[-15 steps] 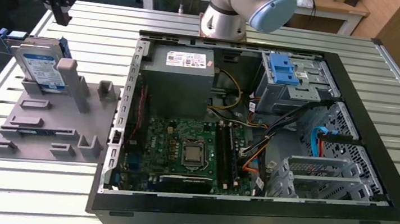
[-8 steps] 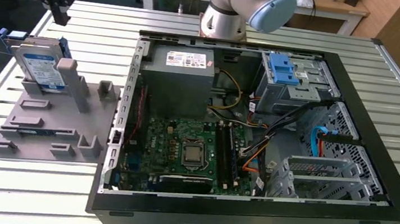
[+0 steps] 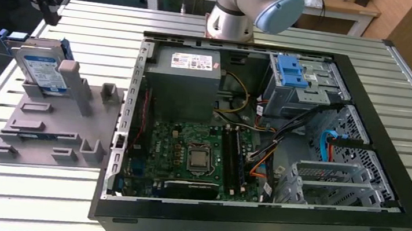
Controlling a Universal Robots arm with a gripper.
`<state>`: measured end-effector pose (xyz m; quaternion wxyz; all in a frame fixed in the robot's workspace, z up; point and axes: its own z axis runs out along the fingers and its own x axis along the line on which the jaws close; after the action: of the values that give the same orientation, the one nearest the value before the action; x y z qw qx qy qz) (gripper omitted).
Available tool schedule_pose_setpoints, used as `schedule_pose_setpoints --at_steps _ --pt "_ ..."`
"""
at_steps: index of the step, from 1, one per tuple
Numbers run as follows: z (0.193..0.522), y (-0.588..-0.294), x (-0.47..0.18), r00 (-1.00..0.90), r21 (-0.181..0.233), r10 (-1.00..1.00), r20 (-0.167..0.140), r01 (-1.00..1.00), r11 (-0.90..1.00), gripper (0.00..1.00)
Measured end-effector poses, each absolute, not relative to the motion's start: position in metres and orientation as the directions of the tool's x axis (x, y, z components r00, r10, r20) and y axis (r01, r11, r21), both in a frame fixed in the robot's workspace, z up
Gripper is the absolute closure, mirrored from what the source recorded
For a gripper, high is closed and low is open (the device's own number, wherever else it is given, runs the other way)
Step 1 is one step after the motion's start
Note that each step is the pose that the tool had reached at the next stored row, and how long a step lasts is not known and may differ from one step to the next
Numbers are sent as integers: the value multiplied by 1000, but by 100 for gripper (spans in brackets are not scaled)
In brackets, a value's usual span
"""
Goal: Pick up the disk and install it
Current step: 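Reach for the disk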
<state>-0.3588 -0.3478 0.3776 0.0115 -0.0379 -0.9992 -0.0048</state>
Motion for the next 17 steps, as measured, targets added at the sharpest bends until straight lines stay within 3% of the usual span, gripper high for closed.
schedule_pose_setpoints --at_steps 17 --pt "374 -344 -404 -997 9 76 23 76 997 89"
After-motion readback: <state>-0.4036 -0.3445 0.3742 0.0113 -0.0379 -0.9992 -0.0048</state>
